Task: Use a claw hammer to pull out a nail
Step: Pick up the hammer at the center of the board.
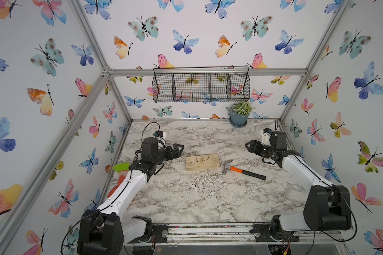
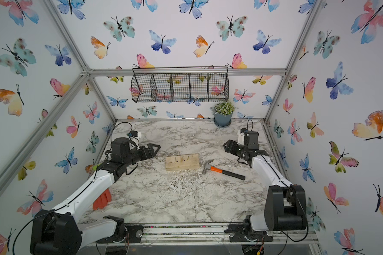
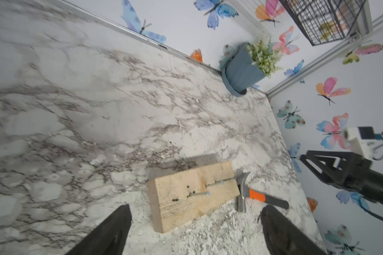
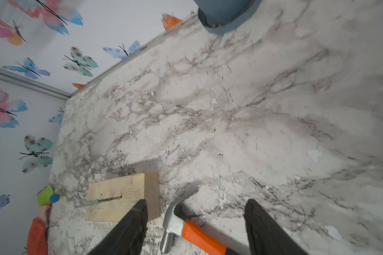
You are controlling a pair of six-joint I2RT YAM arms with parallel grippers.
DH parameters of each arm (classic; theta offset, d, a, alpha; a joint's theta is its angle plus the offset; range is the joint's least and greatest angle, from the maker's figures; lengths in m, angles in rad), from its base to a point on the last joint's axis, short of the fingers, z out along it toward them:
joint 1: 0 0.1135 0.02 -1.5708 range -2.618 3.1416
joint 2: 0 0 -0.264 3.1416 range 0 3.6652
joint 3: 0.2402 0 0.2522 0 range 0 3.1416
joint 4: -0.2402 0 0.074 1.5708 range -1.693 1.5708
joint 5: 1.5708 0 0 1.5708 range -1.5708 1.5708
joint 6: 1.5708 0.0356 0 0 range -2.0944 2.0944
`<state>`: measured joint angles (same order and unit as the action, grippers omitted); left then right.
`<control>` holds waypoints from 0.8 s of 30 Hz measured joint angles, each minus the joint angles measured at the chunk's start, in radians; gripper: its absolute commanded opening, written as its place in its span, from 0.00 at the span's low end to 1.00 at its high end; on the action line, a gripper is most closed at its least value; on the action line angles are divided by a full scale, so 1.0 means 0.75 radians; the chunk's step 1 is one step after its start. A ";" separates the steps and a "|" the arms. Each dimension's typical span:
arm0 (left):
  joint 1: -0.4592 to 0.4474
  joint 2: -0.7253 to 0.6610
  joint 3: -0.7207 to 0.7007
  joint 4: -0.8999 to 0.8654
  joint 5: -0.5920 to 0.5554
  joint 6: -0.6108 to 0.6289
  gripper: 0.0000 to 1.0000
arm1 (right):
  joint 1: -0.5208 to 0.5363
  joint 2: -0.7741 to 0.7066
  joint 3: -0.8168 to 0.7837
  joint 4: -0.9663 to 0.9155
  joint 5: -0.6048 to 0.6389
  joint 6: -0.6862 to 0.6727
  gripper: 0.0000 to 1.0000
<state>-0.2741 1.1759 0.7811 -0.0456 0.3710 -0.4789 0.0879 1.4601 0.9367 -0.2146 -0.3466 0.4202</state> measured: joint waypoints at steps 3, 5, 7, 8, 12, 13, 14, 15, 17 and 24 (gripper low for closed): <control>-0.124 -0.022 -0.062 -0.033 -0.001 -0.016 0.93 | 0.018 0.092 -0.033 -0.031 -0.003 -0.014 0.75; -0.189 -0.023 -0.077 -0.051 -0.015 -0.021 0.93 | 0.029 0.134 -0.067 -0.027 -0.008 -0.017 0.76; -0.225 -0.023 -0.079 -0.060 -0.023 -0.023 0.93 | 0.041 0.176 -0.092 -0.024 -0.013 -0.018 0.76; -0.235 -0.024 -0.079 -0.060 -0.027 -0.023 0.93 | 0.045 0.199 -0.094 -0.023 -0.019 -0.019 0.76; -0.264 -0.032 -0.084 -0.058 -0.048 -0.031 0.94 | 0.087 0.272 -0.094 -0.016 -0.030 -0.026 0.76; -0.266 -0.034 -0.089 -0.057 -0.050 -0.032 0.94 | 0.102 0.276 -0.094 -0.015 -0.033 -0.028 0.76; -0.267 -0.035 -0.093 -0.056 -0.050 -0.034 0.94 | 0.114 0.276 -0.094 -0.012 -0.037 -0.028 0.76; -0.271 -0.035 -0.100 -0.054 -0.051 -0.037 0.94 | 0.128 0.274 -0.094 -0.012 -0.043 -0.028 0.76; -0.275 -0.035 -0.116 -0.054 -0.054 -0.043 0.94 | 0.148 0.273 -0.097 -0.013 -0.054 -0.030 0.76; -0.275 -0.033 -0.164 -0.044 -0.081 -0.079 0.94 | 0.215 0.260 -0.122 -0.014 -0.065 -0.057 0.74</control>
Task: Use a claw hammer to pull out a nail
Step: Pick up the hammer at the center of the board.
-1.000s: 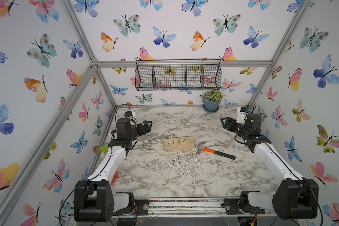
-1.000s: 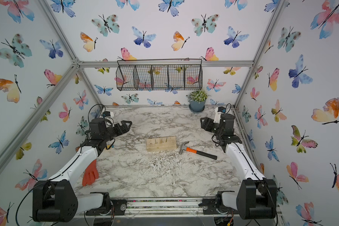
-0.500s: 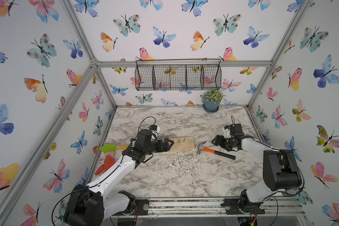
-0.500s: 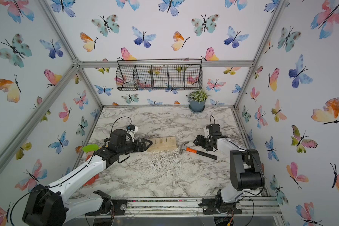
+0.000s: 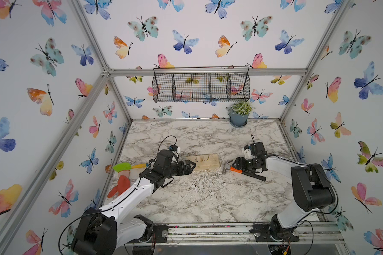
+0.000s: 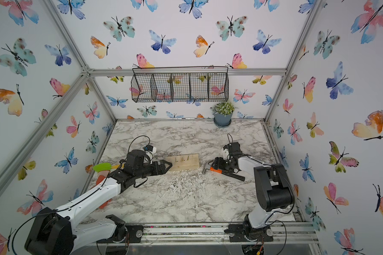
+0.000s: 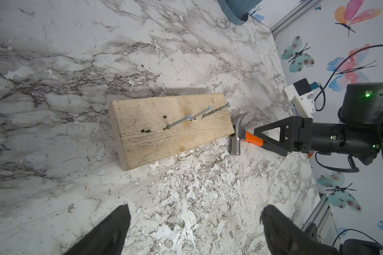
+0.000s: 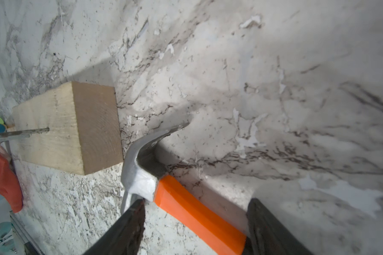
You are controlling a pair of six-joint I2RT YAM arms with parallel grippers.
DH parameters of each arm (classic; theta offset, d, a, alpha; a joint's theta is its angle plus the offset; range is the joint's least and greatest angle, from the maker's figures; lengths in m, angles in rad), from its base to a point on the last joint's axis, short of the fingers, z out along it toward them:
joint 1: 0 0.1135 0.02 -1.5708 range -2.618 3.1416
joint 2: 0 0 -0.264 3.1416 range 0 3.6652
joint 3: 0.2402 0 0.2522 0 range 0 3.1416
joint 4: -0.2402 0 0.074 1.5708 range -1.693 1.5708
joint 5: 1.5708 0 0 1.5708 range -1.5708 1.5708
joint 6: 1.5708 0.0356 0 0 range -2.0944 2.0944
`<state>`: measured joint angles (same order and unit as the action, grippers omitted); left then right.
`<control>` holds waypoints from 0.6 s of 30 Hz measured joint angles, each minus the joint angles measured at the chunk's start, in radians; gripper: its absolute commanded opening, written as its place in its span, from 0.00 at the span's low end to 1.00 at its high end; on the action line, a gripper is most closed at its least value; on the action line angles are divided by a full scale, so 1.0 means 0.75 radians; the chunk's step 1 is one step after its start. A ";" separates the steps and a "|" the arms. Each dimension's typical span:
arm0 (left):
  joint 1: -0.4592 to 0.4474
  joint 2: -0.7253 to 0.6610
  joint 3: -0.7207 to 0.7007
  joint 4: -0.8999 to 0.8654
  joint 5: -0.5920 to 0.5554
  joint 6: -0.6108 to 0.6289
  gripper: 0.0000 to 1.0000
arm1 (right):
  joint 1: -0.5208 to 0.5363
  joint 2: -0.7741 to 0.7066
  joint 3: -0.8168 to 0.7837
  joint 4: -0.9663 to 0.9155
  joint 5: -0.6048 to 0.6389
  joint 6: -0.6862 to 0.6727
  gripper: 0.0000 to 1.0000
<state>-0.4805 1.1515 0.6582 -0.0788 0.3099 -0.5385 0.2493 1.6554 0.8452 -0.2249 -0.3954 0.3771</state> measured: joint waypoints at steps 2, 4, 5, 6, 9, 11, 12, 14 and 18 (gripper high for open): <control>-0.001 0.002 -0.001 0.006 -0.003 -0.007 0.94 | 0.031 -0.012 -0.012 -0.004 0.002 -0.002 0.74; -0.005 0.007 -0.001 0.018 -0.006 -0.012 0.94 | 0.073 -0.025 -0.022 -0.016 0.010 -0.003 0.71; -0.006 0.010 0.000 0.021 -0.007 -0.012 0.94 | 0.096 -0.030 -0.025 -0.025 0.022 -0.002 0.70; -0.008 0.014 0.000 0.022 -0.008 -0.012 0.94 | 0.121 -0.034 -0.026 -0.037 0.039 0.000 0.67; -0.008 0.022 0.000 0.026 -0.009 -0.014 0.94 | 0.198 -0.039 -0.022 -0.064 0.122 0.004 0.62; -0.008 0.027 0.000 0.030 -0.012 -0.017 0.94 | 0.248 -0.037 -0.008 -0.089 0.186 0.005 0.61; -0.008 0.030 0.000 0.030 -0.013 -0.017 0.94 | 0.272 -0.034 0.001 -0.105 0.217 0.005 0.61; -0.008 0.032 0.000 0.030 -0.015 -0.018 0.94 | 0.321 -0.019 0.026 -0.129 0.278 0.004 0.58; -0.008 0.032 -0.004 0.034 -0.025 -0.031 0.95 | 0.399 0.033 0.077 -0.151 0.366 -0.005 0.48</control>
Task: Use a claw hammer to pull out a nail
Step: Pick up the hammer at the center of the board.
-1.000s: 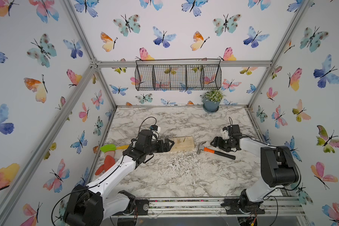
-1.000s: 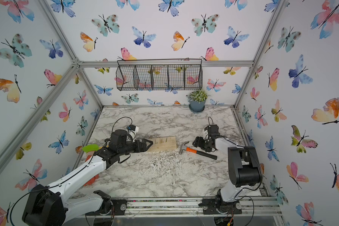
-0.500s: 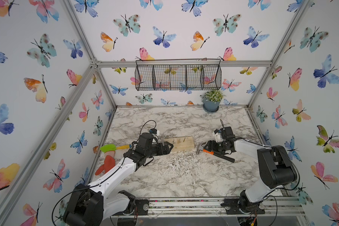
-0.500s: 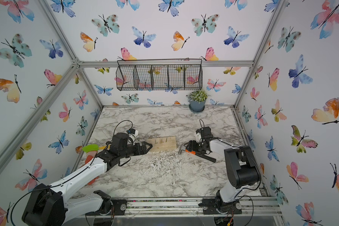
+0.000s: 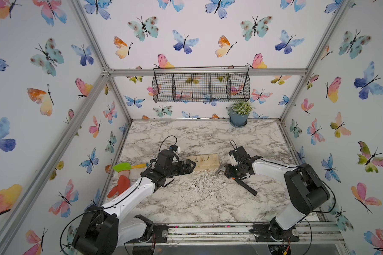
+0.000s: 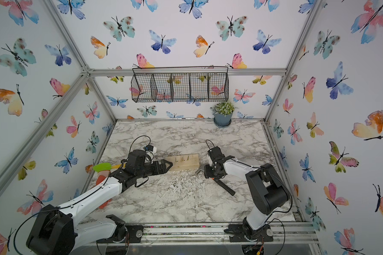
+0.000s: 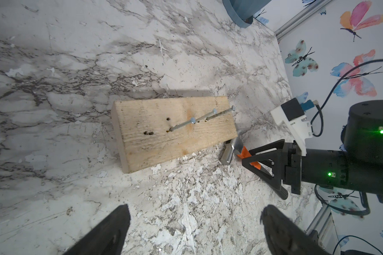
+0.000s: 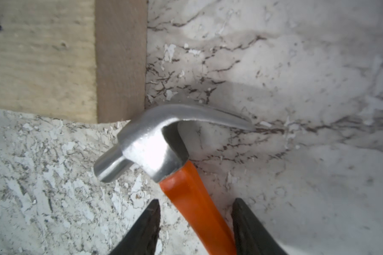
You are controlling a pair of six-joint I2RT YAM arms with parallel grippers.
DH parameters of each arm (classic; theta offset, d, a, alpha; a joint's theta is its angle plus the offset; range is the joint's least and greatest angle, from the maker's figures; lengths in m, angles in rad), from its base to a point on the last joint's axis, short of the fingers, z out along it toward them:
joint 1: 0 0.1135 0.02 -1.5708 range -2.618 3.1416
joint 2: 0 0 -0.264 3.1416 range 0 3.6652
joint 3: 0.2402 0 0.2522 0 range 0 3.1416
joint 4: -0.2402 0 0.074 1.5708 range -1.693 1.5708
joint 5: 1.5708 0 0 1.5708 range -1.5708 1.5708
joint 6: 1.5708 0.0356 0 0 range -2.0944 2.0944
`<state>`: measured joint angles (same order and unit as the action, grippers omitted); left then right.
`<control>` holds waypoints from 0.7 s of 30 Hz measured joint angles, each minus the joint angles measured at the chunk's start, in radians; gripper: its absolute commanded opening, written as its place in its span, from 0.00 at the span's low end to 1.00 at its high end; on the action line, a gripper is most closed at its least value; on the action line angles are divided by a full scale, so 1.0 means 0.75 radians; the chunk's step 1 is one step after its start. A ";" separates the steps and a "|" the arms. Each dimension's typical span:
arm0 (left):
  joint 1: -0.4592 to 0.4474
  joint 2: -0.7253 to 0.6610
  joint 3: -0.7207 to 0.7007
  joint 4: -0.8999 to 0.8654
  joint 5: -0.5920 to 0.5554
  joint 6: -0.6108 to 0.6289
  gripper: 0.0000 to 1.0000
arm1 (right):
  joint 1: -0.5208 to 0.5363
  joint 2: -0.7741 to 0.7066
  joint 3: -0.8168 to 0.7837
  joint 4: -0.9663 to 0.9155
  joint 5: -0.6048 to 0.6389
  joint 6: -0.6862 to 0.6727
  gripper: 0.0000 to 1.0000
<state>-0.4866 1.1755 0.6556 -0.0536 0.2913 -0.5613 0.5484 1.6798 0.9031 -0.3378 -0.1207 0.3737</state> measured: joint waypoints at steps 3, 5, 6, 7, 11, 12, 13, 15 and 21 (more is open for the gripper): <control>-0.002 -0.001 -0.011 0.003 -0.007 -0.006 0.95 | 0.048 0.037 0.043 -0.017 0.067 -0.006 0.39; -0.003 -0.001 -0.020 0.003 -0.009 -0.008 0.95 | 0.076 0.052 0.055 -0.018 0.091 -0.012 0.35; -0.005 -0.001 -0.023 0.002 -0.011 -0.010 0.95 | 0.090 0.056 0.056 -0.015 0.099 -0.011 0.34; -0.006 -0.003 -0.027 0.003 -0.013 -0.011 0.95 | 0.102 0.057 0.056 -0.010 0.104 -0.007 0.33; -0.008 -0.016 -0.044 0.005 -0.022 -0.015 0.95 | 0.137 0.059 0.051 0.008 0.133 0.006 0.33; -0.008 -0.017 -0.046 0.005 -0.023 -0.016 0.95 | 0.146 0.060 0.048 0.015 0.139 0.011 0.34; -0.008 -0.017 -0.048 0.005 -0.024 -0.017 0.95 | 0.153 0.060 0.047 0.019 0.145 0.013 0.34; -0.008 -0.017 -0.053 0.006 -0.027 -0.017 0.95 | 0.164 0.059 0.040 0.032 0.162 0.020 0.31; -0.008 -0.017 -0.067 0.011 -0.030 -0.025 0.95 | 0.193 0.058 0.022 0.072 0.184 0.044 0.18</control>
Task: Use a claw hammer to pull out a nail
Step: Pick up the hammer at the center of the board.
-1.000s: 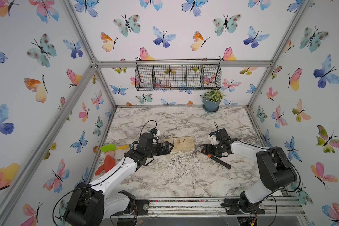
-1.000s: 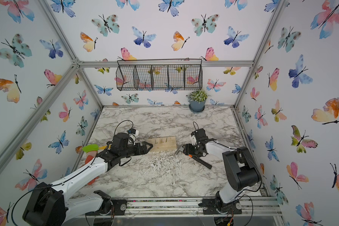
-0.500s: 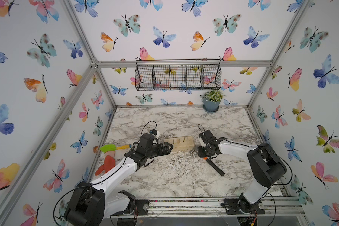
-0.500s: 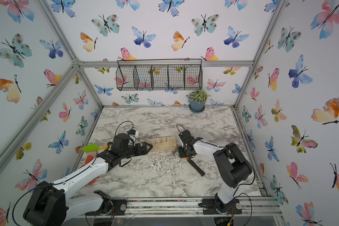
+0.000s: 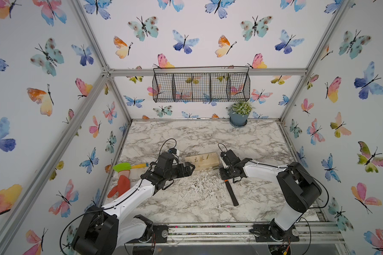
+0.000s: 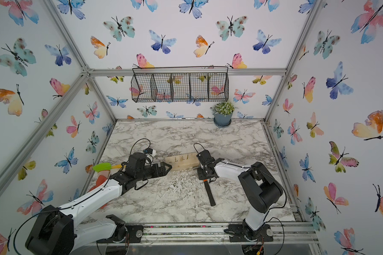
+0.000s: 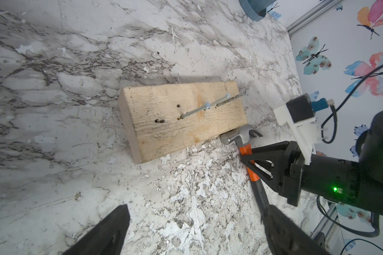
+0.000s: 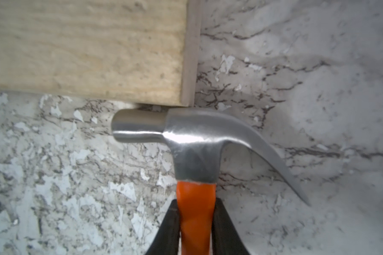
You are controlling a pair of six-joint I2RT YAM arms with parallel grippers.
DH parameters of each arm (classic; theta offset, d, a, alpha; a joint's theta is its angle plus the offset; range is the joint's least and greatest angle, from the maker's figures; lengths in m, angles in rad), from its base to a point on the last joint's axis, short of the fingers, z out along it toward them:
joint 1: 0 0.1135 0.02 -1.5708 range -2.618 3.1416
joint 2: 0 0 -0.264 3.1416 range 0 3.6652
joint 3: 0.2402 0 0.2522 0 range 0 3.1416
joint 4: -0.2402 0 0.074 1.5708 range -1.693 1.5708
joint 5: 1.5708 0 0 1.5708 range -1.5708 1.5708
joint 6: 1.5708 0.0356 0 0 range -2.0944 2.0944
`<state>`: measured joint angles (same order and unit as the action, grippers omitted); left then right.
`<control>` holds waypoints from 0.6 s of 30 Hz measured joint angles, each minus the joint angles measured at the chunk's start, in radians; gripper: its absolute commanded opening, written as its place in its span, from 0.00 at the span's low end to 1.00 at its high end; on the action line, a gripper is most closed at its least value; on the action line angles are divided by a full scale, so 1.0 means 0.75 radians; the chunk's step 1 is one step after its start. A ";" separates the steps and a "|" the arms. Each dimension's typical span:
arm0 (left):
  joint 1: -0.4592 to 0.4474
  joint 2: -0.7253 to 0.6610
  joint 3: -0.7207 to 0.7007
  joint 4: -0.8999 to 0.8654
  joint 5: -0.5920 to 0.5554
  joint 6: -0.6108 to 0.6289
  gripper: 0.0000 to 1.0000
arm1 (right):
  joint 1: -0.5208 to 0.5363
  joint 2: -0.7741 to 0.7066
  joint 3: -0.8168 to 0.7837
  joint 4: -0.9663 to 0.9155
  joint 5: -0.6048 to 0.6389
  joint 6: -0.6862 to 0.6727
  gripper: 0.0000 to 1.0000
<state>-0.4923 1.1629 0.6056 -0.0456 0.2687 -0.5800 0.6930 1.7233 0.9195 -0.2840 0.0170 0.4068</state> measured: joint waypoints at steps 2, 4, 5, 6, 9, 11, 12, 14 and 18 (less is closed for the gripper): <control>0.000 0.000 -0.001 0.002 -0.001 -0.002 0.95 | 0.002 -0.002 -0.005 0.006 0.003 0.004 0.10; 0.000 0.000 -0.002 0.004 -0.002 -0.003 0.95 | 0.002 -0.010 -0.014 0.017 0.004 0.007 0.05; 0.000 0.000 -0.003 0.004 -0.002 -0.005 0.95 | 0.002 -0.017 -0.023 0.026 0.003 0.009 0.03; 0.000 0.000 -0.003 0.005 -0.002 -0.006 0.95 | 0.002 -0.025 -0.033 0.035 0.001 0.012 0.03; 0.000 0.000 -0.003 0.005 -0.002 -0.009 0.95 | 0.003 -0.055 -0.057 0.034 -0.019 0.020 0.03; -0.001 0.000 -0.003 0.006 -0.002 -0.011 0.95 | 0.004 -0.085 -0.084 0.028 -0.038 0.028 0.03; -0.001 0.000 -0.003 0.007 -0.002 -0.011 0.95 | 0.004 -0.106 -0.098 0.022 -0.050 0.034 0.03; -0.001 -0.001 -0.003 0.011 -0.001 -0.012 0.96 | 0.004 -0.154 -0.122 -0.002 -0.076 0.053 0.03; -0.007 -0.003 -0.003 0.026 -0.002 -0.011 0.96 | 0.000 -0.263 -0.155 -0.057 -0.139 0.098 0.03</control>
<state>-0.4973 1.1610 0.6033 -0.0257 0.2676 -0.5884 0.6930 1.5257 0.8036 -0.3267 -0.0872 0.4805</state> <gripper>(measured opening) 0.956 0.224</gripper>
